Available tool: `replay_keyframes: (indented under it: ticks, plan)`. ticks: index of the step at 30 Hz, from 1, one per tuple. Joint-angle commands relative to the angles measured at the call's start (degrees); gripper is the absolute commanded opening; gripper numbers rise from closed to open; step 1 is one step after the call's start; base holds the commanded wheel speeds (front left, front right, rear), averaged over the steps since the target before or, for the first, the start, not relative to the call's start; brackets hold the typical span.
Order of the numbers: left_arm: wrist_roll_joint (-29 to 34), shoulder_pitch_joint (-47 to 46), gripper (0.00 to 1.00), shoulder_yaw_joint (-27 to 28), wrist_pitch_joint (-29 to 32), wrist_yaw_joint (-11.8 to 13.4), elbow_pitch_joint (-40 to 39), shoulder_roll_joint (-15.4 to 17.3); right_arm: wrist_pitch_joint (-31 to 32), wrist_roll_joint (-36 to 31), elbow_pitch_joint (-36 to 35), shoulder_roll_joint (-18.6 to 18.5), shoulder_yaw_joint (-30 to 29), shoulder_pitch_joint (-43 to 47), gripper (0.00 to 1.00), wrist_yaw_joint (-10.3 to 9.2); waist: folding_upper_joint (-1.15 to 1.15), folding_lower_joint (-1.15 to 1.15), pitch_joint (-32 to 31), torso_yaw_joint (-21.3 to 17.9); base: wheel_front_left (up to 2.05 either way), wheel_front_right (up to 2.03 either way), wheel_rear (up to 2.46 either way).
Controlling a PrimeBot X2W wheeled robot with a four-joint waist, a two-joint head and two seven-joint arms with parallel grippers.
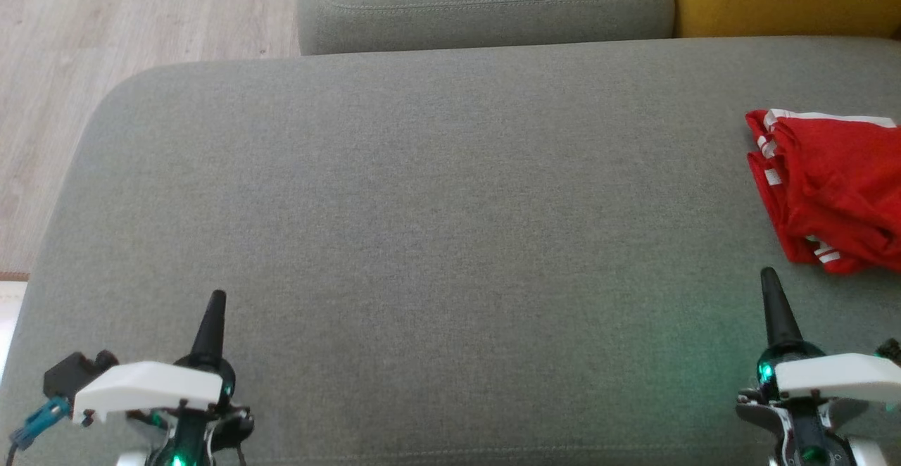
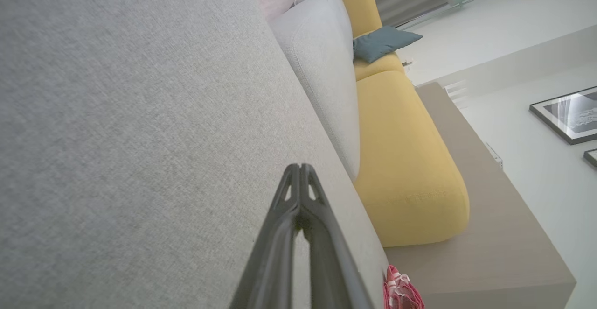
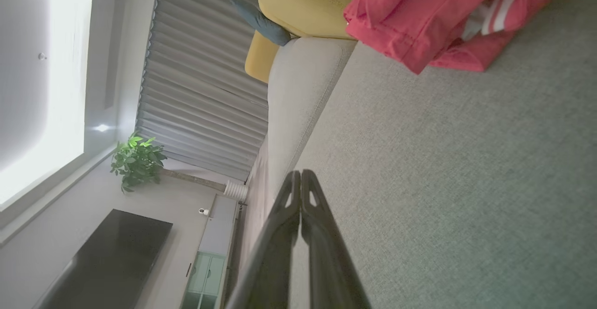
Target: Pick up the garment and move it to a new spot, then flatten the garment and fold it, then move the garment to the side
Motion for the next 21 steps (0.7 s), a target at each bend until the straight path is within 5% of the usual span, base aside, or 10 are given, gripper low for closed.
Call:
replay_keyframes:
  ticks: [1,21]
  plan:
    - [-2.05,-3.67,0.00,2.46,0.74,-0.79,-1.50,0.04,0.14,2.54,-1.36,-1.36,0.62,-3.63,0.00,0.16,0.00,0.00,-0.03,-0.02,0.00,0.00,0.00]
    - [-13.64,-4.61,0.00,6.84,4.09,-3.62,-1.34,-1.71,0.57,15.95,1.12,-1.37,-0.21,-5.73,0.00,0.19,0.00,0.00,-0.29,-0.23,0.00,0.00,0.00]
